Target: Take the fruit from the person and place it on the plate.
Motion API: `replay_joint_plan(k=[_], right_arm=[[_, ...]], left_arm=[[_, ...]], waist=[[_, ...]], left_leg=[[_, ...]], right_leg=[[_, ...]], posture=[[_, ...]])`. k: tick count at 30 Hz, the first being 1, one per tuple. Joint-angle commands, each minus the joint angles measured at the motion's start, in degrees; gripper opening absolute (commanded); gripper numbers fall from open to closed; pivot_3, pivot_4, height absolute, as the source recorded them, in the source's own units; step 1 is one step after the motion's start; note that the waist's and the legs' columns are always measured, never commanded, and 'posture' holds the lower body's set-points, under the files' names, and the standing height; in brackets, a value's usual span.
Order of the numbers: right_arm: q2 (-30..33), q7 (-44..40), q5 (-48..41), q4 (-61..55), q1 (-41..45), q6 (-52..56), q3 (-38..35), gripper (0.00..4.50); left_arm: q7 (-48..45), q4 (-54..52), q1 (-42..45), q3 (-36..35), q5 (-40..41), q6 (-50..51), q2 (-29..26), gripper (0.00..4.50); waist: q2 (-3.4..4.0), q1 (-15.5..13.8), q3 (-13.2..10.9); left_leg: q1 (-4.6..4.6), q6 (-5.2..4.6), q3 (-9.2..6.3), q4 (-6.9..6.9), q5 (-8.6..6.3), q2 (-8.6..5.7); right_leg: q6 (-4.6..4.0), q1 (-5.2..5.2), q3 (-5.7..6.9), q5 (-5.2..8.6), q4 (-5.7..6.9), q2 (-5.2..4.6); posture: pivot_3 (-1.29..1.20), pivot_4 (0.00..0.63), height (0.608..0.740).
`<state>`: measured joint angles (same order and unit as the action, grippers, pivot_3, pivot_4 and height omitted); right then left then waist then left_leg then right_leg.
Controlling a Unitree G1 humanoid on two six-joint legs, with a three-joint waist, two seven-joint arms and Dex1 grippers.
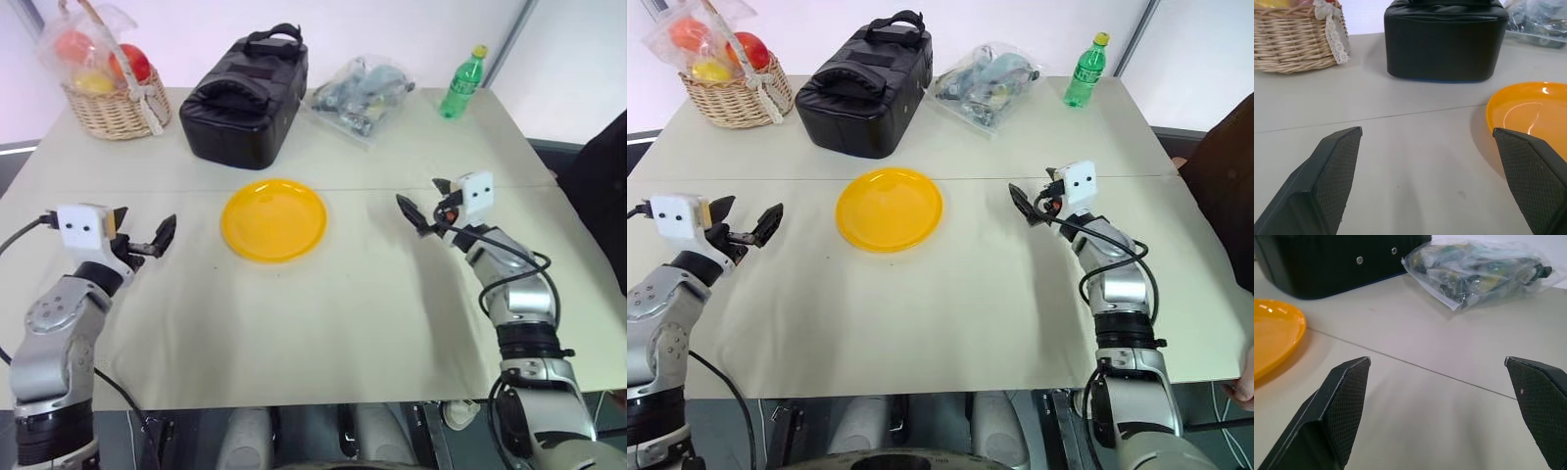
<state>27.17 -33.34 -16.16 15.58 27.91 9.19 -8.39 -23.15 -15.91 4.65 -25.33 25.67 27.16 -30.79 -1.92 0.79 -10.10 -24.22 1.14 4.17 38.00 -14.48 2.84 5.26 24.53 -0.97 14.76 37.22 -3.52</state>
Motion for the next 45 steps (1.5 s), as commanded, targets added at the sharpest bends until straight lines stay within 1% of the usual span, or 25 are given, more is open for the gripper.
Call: replay_joint_plan(k=[1, 3, 7, 17, 45], right_arm=[[2.3, -3.6, -2.5, -4.9, -0.6, 2.0, -1.1, 4.5], [3.0, -4.6, -2.6, -5.8, -1.0, 2.8, -1.0, 4.5], [3.3, -5.0, -2.0, -5.7, -1.5, 3.1, -0.9, 4.5], [3.5, -5.5, -1.6, -4.9, -2.6, 3.0, -0.9, 4.5], [3.0, -5.5, -1.0, -5.0, -2.9, 3.1, -0.6, 4.5]], left_arm=[[-2.7, -1.6, -0.5, -1.5, 1.8, -0.2, -2.0, 4.48], [-3.5, -1.8, -0.4, -2.3, 3.9, 0.4, -1.9, 4.48], [-3.2, -1.3, -0.5, -2.4, 2.9, 0.0, -3.0, 4.48], [-3.0, -1.8, -2.3, -2.5, 3.0, 0.1, -3.1, 4.48], [-3.6, -2.2, -2.1, -1.6, 2.8, 0.4, -3.7, 4.48]], waist=[[0.0, 0.0, 0.0], [0.0, 0.0, 0.0], [0.0, 0.0, 0.0], [0.0, 0.0, 0.0], [0.0, 0.0, 0.0]], left_leg=[[0.0, 0.0, 0.0, 0.0, 0.0, 0.0], [0.01, 0.0, 0.01, 0.0, 0.0, 0.0], [0.01, 0.0, 0.0, 0.0, 0.0, 0.0], [0.02, 0.0, 0.02, 0.0, 0.0, 0.0], [0.02, 0.0, 0.02, 0.0, 0.0, 0.0]], right_leg=[[0.0, 0.0, 0.0, 0.0, 0.0, 0.0], [0.0, 0.0, -0.01, 0.0, -0.01, 0.0], [0.0, 0.0, 0.0, 0.0, 0.0, 0.0], [0.0, 0.0, -0.01, 0.0, 0.0, 0.0], [0.0, 0.0, -0.01, 0.0, 0.0, 0.0]], posture=[[0.0, 0.15, 0.74], [0.0, 0.15, 0.74], [0.0, 0.15, 0.74], [0.0, 0.15, 0.74], [0.0, 0.15, 0.74]])
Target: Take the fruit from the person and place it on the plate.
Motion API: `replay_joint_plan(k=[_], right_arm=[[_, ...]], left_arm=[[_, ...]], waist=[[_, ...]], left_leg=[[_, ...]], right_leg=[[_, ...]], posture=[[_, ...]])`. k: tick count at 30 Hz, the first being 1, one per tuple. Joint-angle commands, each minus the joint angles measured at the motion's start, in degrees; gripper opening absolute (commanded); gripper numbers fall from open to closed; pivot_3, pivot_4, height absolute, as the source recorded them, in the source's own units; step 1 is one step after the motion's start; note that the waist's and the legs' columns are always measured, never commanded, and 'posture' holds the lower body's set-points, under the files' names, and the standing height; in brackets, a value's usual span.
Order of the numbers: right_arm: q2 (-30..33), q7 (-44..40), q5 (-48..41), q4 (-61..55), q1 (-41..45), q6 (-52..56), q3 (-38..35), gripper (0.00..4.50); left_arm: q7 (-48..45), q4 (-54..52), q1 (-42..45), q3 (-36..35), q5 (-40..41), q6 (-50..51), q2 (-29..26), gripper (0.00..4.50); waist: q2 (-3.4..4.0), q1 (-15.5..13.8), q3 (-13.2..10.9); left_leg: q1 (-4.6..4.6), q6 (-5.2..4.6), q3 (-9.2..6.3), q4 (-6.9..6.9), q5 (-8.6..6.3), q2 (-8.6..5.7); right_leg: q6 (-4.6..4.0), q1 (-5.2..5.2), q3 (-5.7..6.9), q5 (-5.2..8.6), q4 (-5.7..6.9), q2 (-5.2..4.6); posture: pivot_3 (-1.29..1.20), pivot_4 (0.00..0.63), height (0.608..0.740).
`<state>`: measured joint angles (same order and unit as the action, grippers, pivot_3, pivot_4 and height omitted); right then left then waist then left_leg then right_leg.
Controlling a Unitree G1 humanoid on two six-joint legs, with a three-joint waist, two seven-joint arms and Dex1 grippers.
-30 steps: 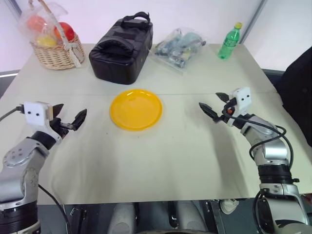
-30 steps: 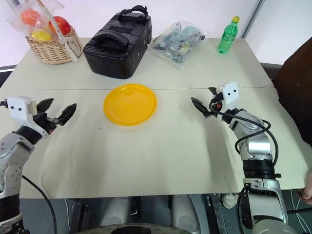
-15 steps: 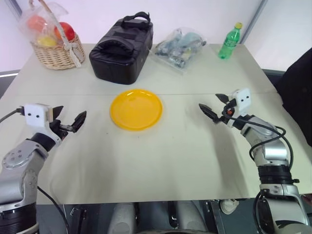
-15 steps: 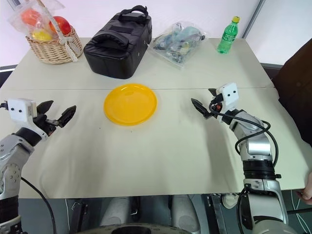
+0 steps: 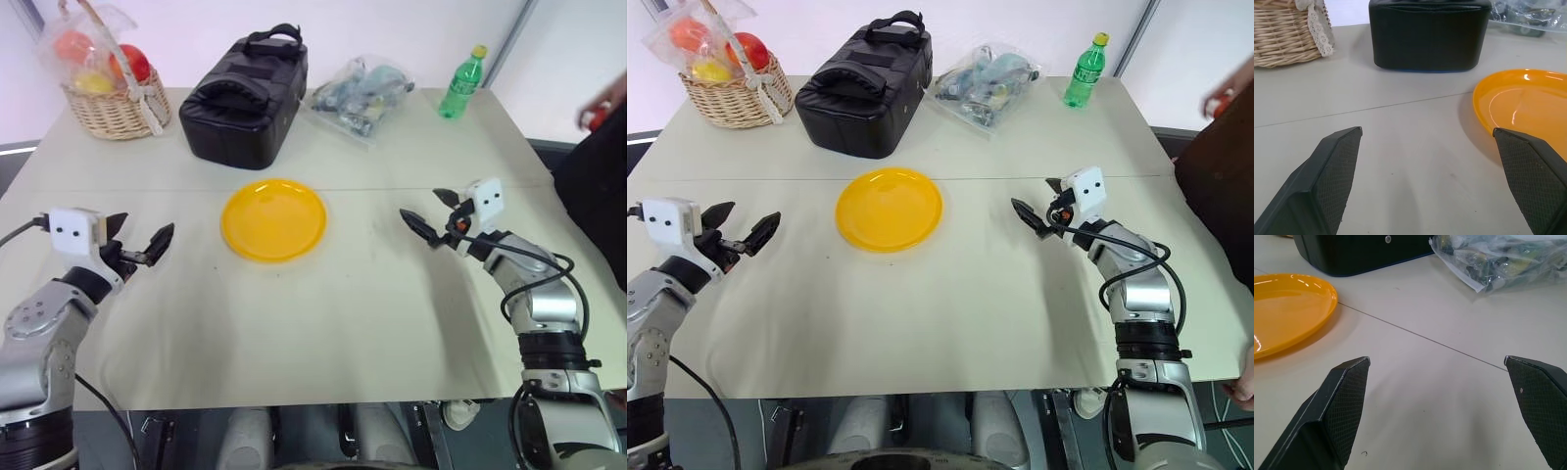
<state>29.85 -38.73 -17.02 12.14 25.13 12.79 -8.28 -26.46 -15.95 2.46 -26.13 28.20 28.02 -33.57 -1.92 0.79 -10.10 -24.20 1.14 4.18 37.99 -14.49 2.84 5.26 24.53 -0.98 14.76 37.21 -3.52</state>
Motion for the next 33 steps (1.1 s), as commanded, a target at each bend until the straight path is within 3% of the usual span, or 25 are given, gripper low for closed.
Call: replay_joint_plan(k=[1, 18, 22, 28, 31, 33], right_arm=[[0.3, 0.0, -0.2, -1.6, -0.1, -0.5, -0.7, 4.5], [0.0, 0.4, 0.2, -1.2, 0.1, -0.8, -0.3, 4.5], [-0.1, 0.5, 0.3, -1.3, 0.0, -0.8, -0.3, 4.5], [0.1, 0.4, 0.0, -2.3, -0.3, -0.1, -0.6, 4.5], [0.0, -0.3, -3.2, -6.0, -0.2, 3.5, -1.5, 4.5], [-0.9, -2.1, -12.5, -13.8, 0.6, 11.8, -2.6, 4.5]], left_arm=[[-0.3, -2.1, 0.1, -0.7, 0.3, -0.4, -0.9, 4.48], [-0.1, -2.4, 3.1, -1.4, 2.4, 1.2, -1.6, 4.48], [-5.6, -4.2, 4.6, -2.8, 7.3, 4.3, -6.3, 4.48], [-16.8, -7.8, 4.1, -6.3, 21.6, 15.8, -17.7, 4.48], [-20.0, -7.9, 3.9, -6.7, 23.7, 18.5, -21.6, 4.48], [-19.9, -7.3, 5.3, -5.7, 23.6, 18.4, -22.3, 4.48]], waist=[[0.0, 0.0, 0.0], [0.0, -0.1, 0.0], [0.0, 0.0, 0.0], [0.04, 0.2, 0.0], [0.08, 0.2, 0.0], [0.13, 0.2, -0.1]], left_leg=[[0.0, 0.0, 0.0, 0.0, 0.0, 0.0], [0.0, 0.0, 0.0, 0.0, 0.0, 0.0], [-0.01, 0.0, 0.0, 0.0, 0.0, 0.0], [0.02, 0.0, 0.01, -0.03, 0.0, 0.02], [0.02, 0.0, 0.01, -0.04, 0.0, 0.02], [0.03, 0.0, 0.02, -0.04, 0.0, 0.02]], right_leg=[[0.0, 0.0, 0.0, 0.0, 0.0, 0.0], [0.0, 0.0, 0.0, 0.0, 0.0, 0.0], [0.0, 0.0, 0.0, 0.0, 0.0, 0.01], [-0.01, 0.01, -0.01, 0.01, 0.01, 0.01], [-0.01, 0.02, -0.02, 0.01, 0.0, 0.03], [-0.01, 0.02, -0.02, 0.01, 0.0, 0.02]], posture=[[0.0, 0.15, 0.74], [0.0, 0.15, 0.74], [0.0, 0.15, 0.74], [0.0, 0.15, 0.74], [0.0, 0.15, 0.74], [0.0, 0.15, 0.74]])
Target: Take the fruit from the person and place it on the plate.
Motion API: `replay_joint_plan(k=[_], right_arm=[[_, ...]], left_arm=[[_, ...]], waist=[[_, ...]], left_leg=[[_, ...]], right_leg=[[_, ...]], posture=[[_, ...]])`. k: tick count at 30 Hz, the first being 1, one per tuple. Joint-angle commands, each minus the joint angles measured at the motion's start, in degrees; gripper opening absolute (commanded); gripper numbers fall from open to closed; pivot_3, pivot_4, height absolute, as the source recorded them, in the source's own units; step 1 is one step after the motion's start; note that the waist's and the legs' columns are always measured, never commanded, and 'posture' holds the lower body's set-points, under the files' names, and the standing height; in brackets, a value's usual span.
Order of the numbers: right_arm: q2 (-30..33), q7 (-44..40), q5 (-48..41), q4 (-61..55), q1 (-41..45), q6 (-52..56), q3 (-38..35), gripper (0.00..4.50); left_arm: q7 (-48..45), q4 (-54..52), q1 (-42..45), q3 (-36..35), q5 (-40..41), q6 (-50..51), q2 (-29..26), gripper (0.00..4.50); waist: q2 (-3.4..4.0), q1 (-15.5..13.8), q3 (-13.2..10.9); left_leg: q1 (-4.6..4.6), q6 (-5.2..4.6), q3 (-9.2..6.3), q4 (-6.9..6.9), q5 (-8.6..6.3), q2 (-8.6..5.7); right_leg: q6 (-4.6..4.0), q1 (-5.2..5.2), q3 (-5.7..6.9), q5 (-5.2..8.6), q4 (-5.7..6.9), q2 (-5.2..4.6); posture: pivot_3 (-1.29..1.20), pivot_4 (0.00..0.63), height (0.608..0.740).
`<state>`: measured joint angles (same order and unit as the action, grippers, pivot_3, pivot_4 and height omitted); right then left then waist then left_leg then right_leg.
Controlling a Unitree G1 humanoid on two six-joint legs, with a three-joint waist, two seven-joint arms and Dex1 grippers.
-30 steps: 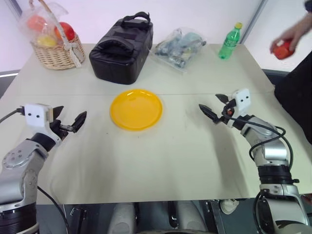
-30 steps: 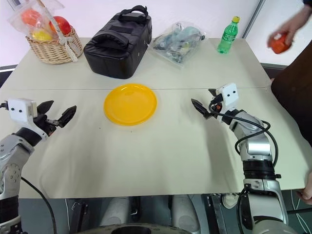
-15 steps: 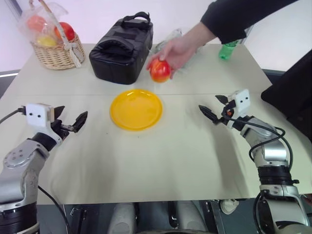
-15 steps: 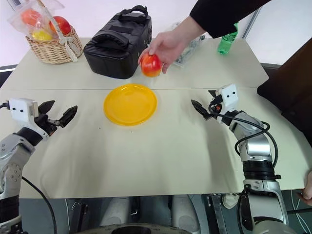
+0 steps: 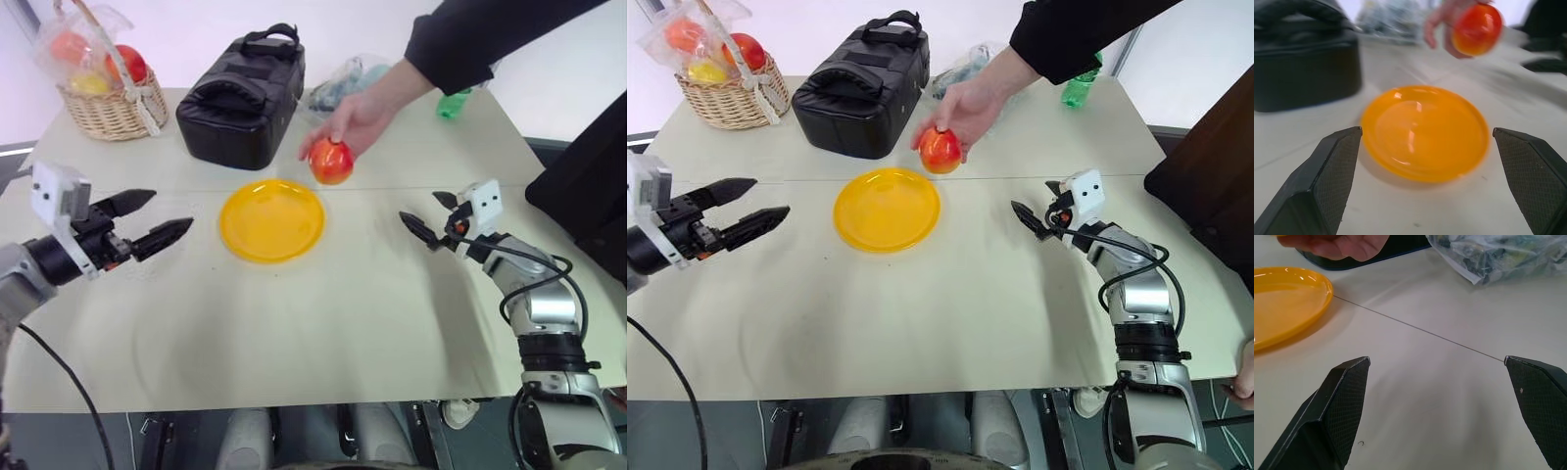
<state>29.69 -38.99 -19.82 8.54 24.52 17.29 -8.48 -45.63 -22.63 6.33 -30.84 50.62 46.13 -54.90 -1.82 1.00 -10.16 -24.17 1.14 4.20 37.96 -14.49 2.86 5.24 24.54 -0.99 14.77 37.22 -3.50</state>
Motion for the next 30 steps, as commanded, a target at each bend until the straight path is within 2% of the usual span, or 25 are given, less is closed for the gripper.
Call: replay_joint_plan(k=[1, 10, 21, 22, 23, 24, 25, 30], right_arm=[[-1.0, -2.3, -12.8, -13.4, 1.7, 10.4, -2.4, 4.5], [-5.5, 0.5, -15.8, -19.1, 5.3, 16.6, 1.8, 4.5], [-11.3, 0.7, -9.5, -6.9, 12.7, 9.4, 5.3, 4.5], [-11.5, 0.6, -9.4, -6.6, 13.0, 9.2, 5.3, 4.0], [-11.5, 0.3, -9.4, -6.3, 13.2, 8.9, 5.3, 3.8], [-11.5, -0.1, -9.2, -6.0, 13.4, 8.6, 5.4, 3.31], [-11.5, -0.4, -9.2, -5.8, 13.6, 8.3, 5.5, 3.06], [-11.6, -1.1, -9.0, -5.7, 13.9, 8.1, 5.7, 3.05]], left_arm=[[-0.5, -0.3, 2.3, -0.4, 1.2, 0.2, -1.0, 4.48], [0.8, 0.2, 4.3, 2.6, -0.6, -0.6, 1.3, 4.48], [2.9, -2.2, 1.7, 0.6, -0.2, -0.3, 2.8, 4.48], [3.0, -2.3, 1.6, 0.4, -0.1, -0.2, 2.9, 4.5], [3.2, -2.5, 1.3, 0.1, 0.0, -0.2, 2.9, 4.5], [3.3, -2.7, 0.9, -0.2, 0.0, -0.2, 2.9, 4.5], [3.5, -2.9, 0.5, -0.5, 0.0, -0.2, 3.0, 4.5], [4.0, -3.6, -0.8, -1.4, 0.2, -0.4, 3.2, 4.5]], waist=[[0.05, -0.1, 0.0], [0.02, -0.2, 0.0], [0.03, -0.1, 0.0], [0.03, -0.1, 0.0], [0.03, -0.1, 0.0], [0.03, -0.1, 0.0], [0.03, -0.1, 0.0], [0.03, 0.0, 0.0]], left_leg=[[0.0, 0.0, 0.0, 0.0, 0.0, 0.0], [0.0, 0.0, -0.01, 0.0, 0.0, 0.02], [0.0, 0.0, -0.01, 0.0, 0.0, 0.02], [-0.01, 0.0, -0.01, 0.0, 0.0, 0.02], [-0.01, 0.0, 0.0, 0.0, 0.0, 0.02], [-0.01, 0.0, 0.0, 0.0, 0.0, 0.02], [-0.01, 0.0, 0.0, -0.01, 0.0, 0.02], [-0.01, 0.0, 0.0, -0.01, 0.0, 0.02]], right_leg=[[0.0, 0.0, 0.0, 0.0, 0.0, 0.0], [0.0, -0.01, 0.0, 0.0, -0.01, 0.03], [0.0, 0.01, 0.01, 0.0, 0.0, 0.03], [0.0, 0.01, 0.01, 0.0, 0.0, 0.03], [0.0, 0.01, 0.0, 0.0, 0.0, 0.02], [0.0, 0.02, 0.0, 0.0, 0.0, 0.01], [0.0, 0.01, 0.01, 0.0, 0.0, 0.01], [0.0, 0.01, 0.0, 0.0, 0.0, 0.01]], posture=[[0.0, 0.15, 0.74], [0.0, 0.15, 0.74], [0.0, 0.15, 0.74], [0.0, 0.15, 0.74], [0.0, 0.15, 0.74], [0.0, 0.15, 0.74], [0.0, 0.15, 0.74], [0.0, 0.15, 0.74]])
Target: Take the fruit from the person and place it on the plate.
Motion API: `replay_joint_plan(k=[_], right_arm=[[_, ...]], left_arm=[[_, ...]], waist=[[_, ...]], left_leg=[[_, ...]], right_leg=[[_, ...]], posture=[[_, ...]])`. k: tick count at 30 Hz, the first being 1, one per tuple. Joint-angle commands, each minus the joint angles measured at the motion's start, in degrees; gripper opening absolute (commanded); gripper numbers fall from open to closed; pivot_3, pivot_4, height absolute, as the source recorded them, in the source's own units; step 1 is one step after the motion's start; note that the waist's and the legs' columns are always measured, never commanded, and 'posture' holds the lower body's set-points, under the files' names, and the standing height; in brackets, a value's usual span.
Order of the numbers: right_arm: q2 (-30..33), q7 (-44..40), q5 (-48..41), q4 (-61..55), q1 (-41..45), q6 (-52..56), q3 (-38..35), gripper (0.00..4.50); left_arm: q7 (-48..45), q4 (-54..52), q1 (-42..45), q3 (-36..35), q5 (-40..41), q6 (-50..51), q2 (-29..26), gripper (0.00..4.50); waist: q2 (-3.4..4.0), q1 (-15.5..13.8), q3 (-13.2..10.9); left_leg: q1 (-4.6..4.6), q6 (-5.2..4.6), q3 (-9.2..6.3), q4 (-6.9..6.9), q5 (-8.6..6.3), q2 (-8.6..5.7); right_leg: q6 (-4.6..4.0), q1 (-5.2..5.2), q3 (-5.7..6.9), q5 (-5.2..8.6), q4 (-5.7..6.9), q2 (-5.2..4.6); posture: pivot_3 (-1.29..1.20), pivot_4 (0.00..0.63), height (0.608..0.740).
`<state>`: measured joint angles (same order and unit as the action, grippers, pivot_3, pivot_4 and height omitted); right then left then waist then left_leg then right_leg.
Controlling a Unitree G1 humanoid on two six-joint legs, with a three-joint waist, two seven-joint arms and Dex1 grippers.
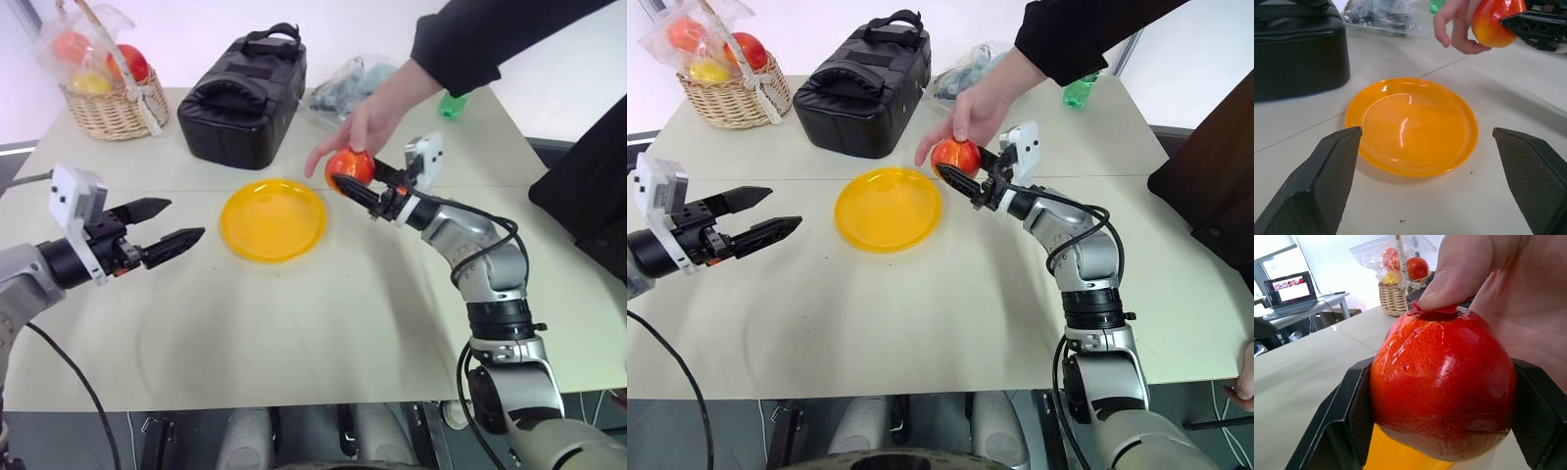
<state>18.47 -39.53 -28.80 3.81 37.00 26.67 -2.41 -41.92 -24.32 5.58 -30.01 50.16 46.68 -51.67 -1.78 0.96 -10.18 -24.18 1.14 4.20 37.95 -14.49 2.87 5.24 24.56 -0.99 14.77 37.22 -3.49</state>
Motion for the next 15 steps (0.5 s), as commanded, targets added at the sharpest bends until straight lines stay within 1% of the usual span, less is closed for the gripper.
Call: replay_joint_plan(k=[1, 4, 7, 11, 15], right_arm=[[-0.3, -0.5, 0.1, -1.2, 1.5, -1.0, -0.1, 3.05], [-0.4, -0.6, 2.3, -1.1, 1.6, -0.6, 2.5, 3.05], [-2.9, 0.3, 6.1, 1.4, 2.0, -2.5, 6.6, 3.05], [-6.9, 2.2, 12.8, 9.6, 4.5, -5.7, 11.8, 3.05], [-9.2, 2.0, 15.9, 16.3, 6.6, -8.4, 13.3, 3.05]], left_arm=[[0.4, -2.0, -0.3, -2.4, 0.6, -1.0, -0.1, 4.5], [0.1, -1.6, -1.4, -2.2, -0.6, -1.2, -0.4, 4.5], [-0.7, -1.4, -3.7, -1.6, -2.5, -1.7, -0.8, 4.5], [-1.9, -1.8, -8.1, -0.6, -5.9, -2.8, -1.4, 4.5], [-1.9, -2.9, -10.4, -0.7, -7.2, -2.8, -0.9, 4.5]], waist=[[0.0, 0.0, 0.0], [0.0, 0.0, 0.0], [0.0, 0.3, 0.0], [0.01, 1.0, 0.0], [0.0, 0.9, 0.0]], left_leg=[[0.0, 0.0, 0.0, 0.0, 0.0, 0.0], [0.0, 0.0, 0.0, 0.0, 0.0, 0.0], [0.01, 0.0, 0.0, -0.02, 0.0, 0.0], [0.04, 0.0, 0.01, -0.09, 0.0, 0.03], [-0.03, 0.02, 0.0, -0.09, 0.01, 0.0]], right_leg=[[0.0, 0.0, 0.0, 0.0, 0.0, 0.0], [0.0, 0.0, 0.0, 0.0, 0.0, 0.0], [-0.01, 0.02, 0.0, 0.0, 0.0, 0.01], [-0.02, 0.07, 0.0, 0.01, 0.03, 0.04], [-0.02, 0.07, 0.02, 0.01, 0.01, -0.05]], posture=[[0.0, 0.15, 0.74], [0.0, 0.15, 0.74], [0.0, 0.15, 0.74], [0.0, 0.15, 0.74], [0.0, 0.15, 0.74]])
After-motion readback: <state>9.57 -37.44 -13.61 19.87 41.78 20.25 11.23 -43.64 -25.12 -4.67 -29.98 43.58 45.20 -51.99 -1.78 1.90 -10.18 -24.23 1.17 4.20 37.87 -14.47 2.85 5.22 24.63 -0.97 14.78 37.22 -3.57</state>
